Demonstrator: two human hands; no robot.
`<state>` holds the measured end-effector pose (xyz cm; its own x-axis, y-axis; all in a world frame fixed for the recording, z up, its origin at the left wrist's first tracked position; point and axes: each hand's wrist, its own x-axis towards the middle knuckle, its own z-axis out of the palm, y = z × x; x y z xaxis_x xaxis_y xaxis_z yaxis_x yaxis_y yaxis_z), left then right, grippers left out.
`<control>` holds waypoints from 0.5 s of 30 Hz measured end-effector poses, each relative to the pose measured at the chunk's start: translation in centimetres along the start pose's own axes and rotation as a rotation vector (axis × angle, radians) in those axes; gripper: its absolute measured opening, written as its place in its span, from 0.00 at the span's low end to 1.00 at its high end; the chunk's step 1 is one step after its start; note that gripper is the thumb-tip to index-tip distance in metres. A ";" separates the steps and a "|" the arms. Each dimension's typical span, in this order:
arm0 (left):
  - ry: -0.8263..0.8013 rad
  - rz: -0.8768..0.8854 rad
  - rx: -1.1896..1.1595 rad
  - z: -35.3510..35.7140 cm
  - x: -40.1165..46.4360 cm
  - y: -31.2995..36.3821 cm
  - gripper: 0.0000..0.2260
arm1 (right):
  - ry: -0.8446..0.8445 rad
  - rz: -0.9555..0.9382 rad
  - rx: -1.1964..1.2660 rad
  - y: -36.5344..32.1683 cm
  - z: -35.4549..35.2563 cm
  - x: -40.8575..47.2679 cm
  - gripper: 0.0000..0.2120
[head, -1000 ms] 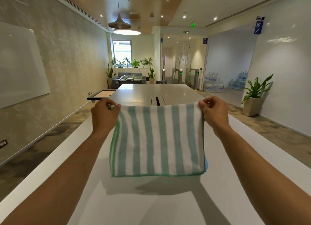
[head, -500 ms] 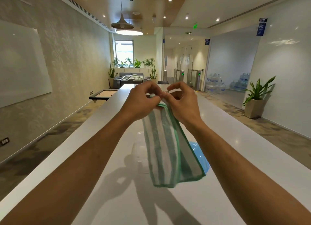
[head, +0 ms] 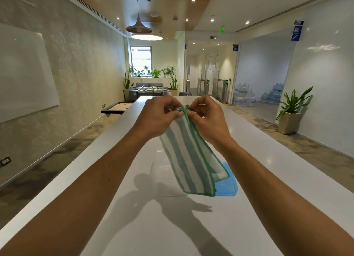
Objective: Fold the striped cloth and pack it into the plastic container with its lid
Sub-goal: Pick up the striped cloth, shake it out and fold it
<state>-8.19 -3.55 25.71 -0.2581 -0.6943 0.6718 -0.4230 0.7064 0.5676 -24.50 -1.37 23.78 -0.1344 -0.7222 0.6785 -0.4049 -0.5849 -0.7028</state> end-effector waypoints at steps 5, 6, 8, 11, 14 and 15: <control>0.033 0.027 0.056 0.1 -0.1 0.1 0.05 | -0.001 -0.027 0.037 0.1 0.4 -0.1 0.10; 0.036 0.029 0.066 0.2 -0.1 0.1 0.06 | -0.009 -0.024 0.043 0.1 0.4 -0.1 0.10; 0.026 0.020 0.080 0.2 0.0 0.0 0.07 | -0.040 -0.014 0.047 0.2 0.6 -0.2 0.11; -0.022 -0.034 0.037 0.2 0.2 -0.2 0.07 | -0.071 -0.016 0.064 0.2 0.5 -0.3 0.11; -0.028 -0.049 0.004 0.3 0.1 -0.2 0.05 | -0.098 -0.039 0.103 0.2 0.5 -0.4 0.10; -0.023 -0.041 0.010 0.3 0.1 -0.3 0.05 | -0.110 -0.042 0.117 0.3 0.5 -0.5 0.09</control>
<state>-8.37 -3.88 25.51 -0.2604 -0.7256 0.6369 -0.4425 0.6760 0.5893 -24.07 -1.40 23.13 -0.0170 -0.7286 0.6847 -0.2996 -0.6496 -0.6987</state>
